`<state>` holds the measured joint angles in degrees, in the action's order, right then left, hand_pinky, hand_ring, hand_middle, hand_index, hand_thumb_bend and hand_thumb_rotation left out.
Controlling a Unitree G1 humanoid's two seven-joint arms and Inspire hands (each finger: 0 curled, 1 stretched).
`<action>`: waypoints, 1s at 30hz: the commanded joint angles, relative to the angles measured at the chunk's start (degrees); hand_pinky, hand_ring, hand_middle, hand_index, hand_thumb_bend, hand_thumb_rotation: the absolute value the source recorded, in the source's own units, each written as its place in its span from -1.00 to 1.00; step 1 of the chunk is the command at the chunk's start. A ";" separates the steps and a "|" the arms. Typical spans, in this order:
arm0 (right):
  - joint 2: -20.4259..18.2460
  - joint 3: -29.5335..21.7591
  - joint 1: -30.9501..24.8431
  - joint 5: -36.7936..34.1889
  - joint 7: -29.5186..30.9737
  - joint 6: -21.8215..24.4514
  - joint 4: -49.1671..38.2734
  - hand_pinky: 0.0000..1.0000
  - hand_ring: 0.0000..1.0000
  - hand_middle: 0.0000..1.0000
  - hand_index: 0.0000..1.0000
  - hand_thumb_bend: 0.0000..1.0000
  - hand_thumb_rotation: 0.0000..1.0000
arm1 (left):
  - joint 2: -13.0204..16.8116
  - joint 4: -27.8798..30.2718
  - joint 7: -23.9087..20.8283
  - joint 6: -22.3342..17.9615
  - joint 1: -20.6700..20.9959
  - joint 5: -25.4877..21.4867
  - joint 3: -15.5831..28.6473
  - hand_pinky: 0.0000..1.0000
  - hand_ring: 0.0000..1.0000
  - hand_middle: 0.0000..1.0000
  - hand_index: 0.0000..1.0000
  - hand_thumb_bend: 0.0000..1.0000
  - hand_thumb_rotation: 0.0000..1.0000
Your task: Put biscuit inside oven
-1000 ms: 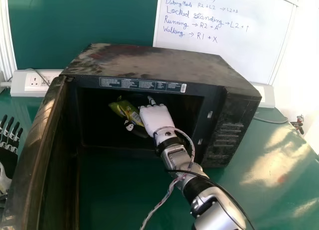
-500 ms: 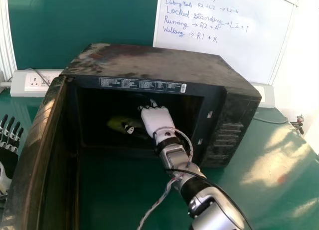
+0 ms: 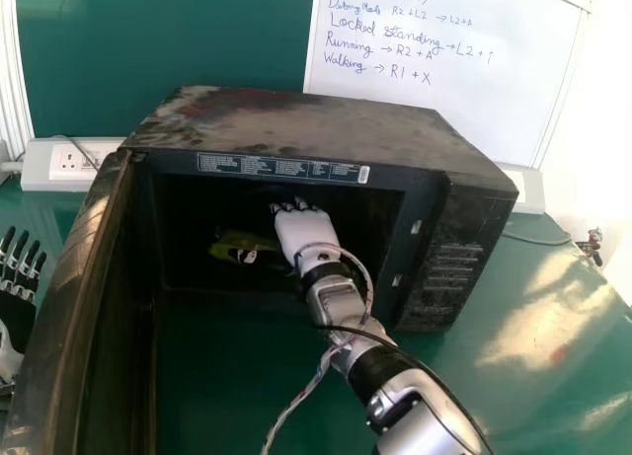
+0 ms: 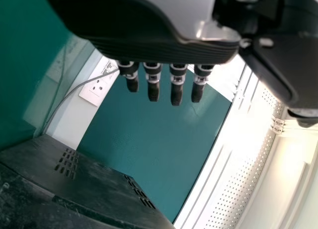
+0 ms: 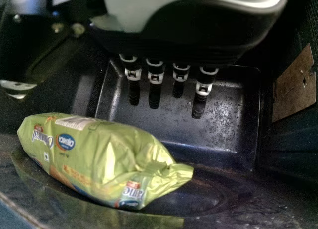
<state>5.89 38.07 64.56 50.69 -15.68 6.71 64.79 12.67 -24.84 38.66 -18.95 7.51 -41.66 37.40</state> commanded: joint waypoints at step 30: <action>13.13 -4.86 -22.53 0.25 10.45 4.79 -39.18 0.84 0.85 0.92 0.92 0.96 0.66 | -1.91 -3.80 0.96 -0.51 -1.58 -0.29 0.03 -1.00 0.33 0.51 0.88 -1.00 -1.00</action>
<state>18.11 34.14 43.39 51.01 -4.90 12.10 27.20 12.86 -25.72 39.11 -19.04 7.76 -41.68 37.43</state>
